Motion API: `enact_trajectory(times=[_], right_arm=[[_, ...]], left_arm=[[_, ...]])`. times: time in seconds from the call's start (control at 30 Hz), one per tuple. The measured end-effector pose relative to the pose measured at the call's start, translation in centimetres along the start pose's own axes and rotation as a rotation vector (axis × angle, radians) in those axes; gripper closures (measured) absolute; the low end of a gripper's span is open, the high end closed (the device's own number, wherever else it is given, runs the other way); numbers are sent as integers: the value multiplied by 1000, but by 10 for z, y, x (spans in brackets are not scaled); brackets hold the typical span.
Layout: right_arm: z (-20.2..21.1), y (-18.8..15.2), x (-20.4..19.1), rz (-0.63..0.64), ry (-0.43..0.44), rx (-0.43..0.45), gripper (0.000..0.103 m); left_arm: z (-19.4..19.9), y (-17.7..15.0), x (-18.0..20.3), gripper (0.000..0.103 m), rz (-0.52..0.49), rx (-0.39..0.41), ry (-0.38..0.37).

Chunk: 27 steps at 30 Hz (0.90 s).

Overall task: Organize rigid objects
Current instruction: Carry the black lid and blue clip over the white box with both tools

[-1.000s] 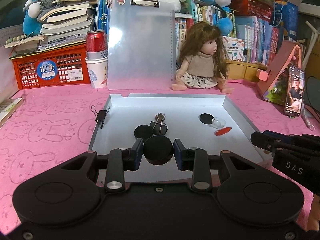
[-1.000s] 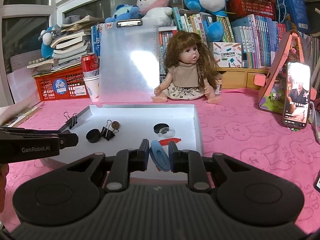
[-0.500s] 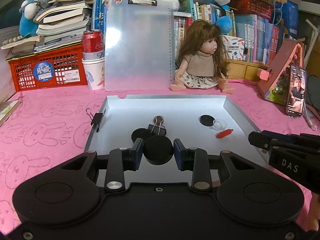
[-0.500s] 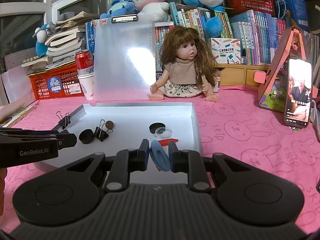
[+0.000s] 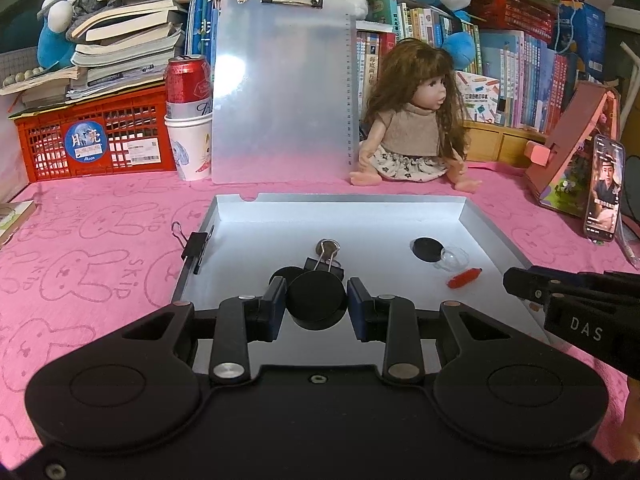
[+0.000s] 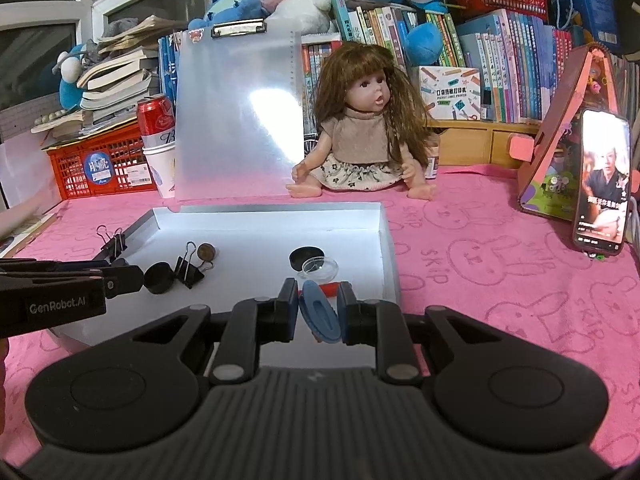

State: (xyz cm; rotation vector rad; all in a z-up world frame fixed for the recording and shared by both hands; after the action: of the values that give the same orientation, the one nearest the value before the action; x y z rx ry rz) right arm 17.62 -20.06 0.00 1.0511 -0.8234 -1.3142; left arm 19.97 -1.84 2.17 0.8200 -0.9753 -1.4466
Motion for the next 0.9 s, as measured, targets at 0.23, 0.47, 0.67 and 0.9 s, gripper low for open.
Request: enact_trajectory(times=[0.23,0.47,0.67,0.9], right_arm=[[-13,-2,5,-28,6,-34,78],[-25,-7,8,-46,11,-62,78],[-33,-10,11,-54,2,-79,78],[-38,-16,11,-44,-5,-87,78]], left_arm=[[-17,-3,-9,72,14,-31,12],[-30,-10,-11,72,23,-58,17],[-38,-13,-10,72,21,-67,24],[-42,-19,-11,71,21,-89,28]])
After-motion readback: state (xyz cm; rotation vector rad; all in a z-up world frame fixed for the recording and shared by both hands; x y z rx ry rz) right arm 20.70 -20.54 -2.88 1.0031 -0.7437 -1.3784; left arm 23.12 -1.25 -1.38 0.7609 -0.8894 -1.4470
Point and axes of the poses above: each gripper's, at about its wrist camera, not at the fingertips, and z roughly against the way its jaws point, x to its right, y to its top, the point moved 4 cm from there along -z, roughly the way its jaws point, and after that the axes turned 9 degrees about x, right-handed, at the moved point
